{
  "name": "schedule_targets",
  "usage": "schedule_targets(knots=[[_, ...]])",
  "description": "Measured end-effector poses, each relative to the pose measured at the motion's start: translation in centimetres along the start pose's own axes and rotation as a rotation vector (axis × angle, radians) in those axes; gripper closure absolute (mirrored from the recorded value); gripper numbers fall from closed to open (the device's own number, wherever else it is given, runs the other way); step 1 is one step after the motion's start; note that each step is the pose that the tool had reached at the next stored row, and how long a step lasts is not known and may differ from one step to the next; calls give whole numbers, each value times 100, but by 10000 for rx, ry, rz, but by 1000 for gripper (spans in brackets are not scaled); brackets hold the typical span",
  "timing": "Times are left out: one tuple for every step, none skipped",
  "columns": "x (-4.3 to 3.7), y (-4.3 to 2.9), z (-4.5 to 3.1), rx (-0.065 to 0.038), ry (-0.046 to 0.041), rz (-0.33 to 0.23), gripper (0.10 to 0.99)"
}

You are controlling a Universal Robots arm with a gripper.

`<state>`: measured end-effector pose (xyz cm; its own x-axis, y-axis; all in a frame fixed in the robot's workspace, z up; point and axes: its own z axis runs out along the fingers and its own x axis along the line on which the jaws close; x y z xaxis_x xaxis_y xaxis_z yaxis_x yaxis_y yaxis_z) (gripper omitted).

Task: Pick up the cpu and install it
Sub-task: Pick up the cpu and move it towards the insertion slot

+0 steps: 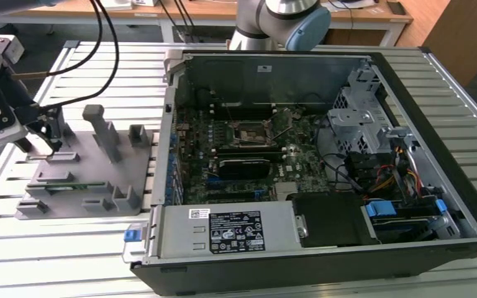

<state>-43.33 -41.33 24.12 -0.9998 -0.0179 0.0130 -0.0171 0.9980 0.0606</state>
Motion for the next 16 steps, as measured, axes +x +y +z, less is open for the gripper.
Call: schedule_targets(knots=[[0, 0, 0, -1, -2, 0, 553], [0, 0, -3, 1, 1, 0, 553], [0, 0, -6, 2, 3, 0, 553], [0, 0, -6, 2, 2, 0, 553], [0, 0, -10, 2, 3, 0, 553], [1, 1, -22, 4, 7, 1, 553], [1, 2, -40, 0, 4, 0, 553], [1, 4, -65, -3, 3, 0, 553], [2, 6, -89, -5, 3, 0, 553], [2, 7, -111, -6, 3, 1, 553], [2, 8, -134, -7, 2, 0, 553], [2, 9, -158, -7, 2, 0, 553], [3, 11, -179, -7, 3, 0, 553], [3, 12, -203, -7, 3, 1, 553], [3, 14, -230, -7, 3, 0, 553], [3, 15, -257, -7, 3, 0, 553]])
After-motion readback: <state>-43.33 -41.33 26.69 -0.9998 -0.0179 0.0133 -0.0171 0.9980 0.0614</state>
